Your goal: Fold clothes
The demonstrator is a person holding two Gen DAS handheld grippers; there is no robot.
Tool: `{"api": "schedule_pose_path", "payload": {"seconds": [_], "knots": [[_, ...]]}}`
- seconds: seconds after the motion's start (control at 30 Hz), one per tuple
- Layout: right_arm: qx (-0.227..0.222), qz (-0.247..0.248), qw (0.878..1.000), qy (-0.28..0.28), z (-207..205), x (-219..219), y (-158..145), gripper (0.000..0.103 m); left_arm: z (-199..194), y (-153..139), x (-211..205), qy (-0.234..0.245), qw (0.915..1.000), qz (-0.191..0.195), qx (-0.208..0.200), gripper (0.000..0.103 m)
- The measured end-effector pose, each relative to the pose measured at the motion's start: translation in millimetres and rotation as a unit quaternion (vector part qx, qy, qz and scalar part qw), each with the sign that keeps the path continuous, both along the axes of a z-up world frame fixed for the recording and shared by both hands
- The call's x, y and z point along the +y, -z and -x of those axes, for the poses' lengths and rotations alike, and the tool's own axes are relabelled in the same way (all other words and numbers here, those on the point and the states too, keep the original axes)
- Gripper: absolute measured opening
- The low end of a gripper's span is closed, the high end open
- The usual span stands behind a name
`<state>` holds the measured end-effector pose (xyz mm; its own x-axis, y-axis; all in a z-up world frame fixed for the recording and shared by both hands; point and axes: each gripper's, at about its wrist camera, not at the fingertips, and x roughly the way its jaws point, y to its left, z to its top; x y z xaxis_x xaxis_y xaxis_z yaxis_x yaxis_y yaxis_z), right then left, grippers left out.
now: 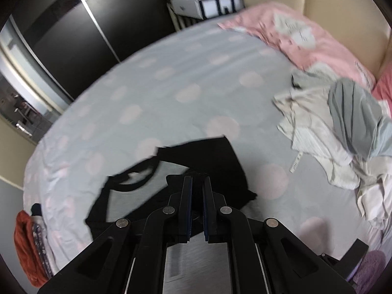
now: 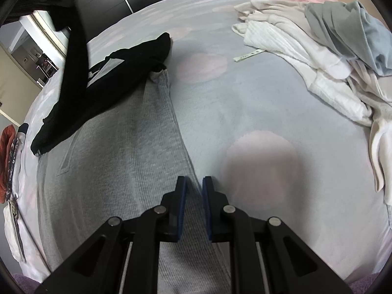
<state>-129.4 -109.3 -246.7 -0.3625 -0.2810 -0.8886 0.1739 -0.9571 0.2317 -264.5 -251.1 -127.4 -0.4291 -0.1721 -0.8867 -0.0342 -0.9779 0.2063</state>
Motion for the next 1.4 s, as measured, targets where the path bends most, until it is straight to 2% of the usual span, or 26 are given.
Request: {"api": "schedule_pose_path", "payload": {"seconds": [0.1, 0.2, 0.47, 0.63, 0.83, 0.97, 1.1, 1.23, 1.4], "knots": [[0.001, 0.004, 1.0, 0.001, 3, 1, 1, 0.014, 9, 20, 5, 0.005, 0.9996, -0.013, -0.025, 0.013], [0.003, 0.009, 1.0, 0.003, 4, 1, -1, 0.014, 11, 27, 1, 0.002, 0.999, -0.031, -0.033, 0.032], [0.009, 0.005, 1.0, 0.004, 4, -1, -1, 0.014, -23, 11, -27, -0.016, 0.9988, -0.047, 0.001, 0.033], [0.015, 0.0, 1.0, 0.005, 3, -4, -5, 0.014, -77, 14, -73, -0.09, 0.9958, -0.006, 0.017, 0.033], [0.024, -0.005, 1.0, 0.006, 0, -6, -7, 0.014, -153, 53, -140, -0.204, 0.9782, 0.039, -0.006, 0.033], [0.036, -0.004, 0.999, 0.003, -4, -7, -9, 0.014, -191, 72, -170, -0.274, 0.9604, 0.048, 0.013, 0.033], [0.042, -0.002, 0.999, 0.0, -7, -6, -11, 0.014, -208, 86, -192, -0.331, 0.9428, 0.024, 0.03, 0.033], [0.034, -0.003, 0.999, 0.009, -7, -2, -9, 0.014, -210, 87, -201, -0.344, 0.9376, 0.035, 0.04, 0.033], [0.037, 0.009, 0.999, 0.012, -12, 1, -15, 0.014, -202, 78, -208, -0.33, 0.9397, 0.046, 0.075, 0.033]]}}
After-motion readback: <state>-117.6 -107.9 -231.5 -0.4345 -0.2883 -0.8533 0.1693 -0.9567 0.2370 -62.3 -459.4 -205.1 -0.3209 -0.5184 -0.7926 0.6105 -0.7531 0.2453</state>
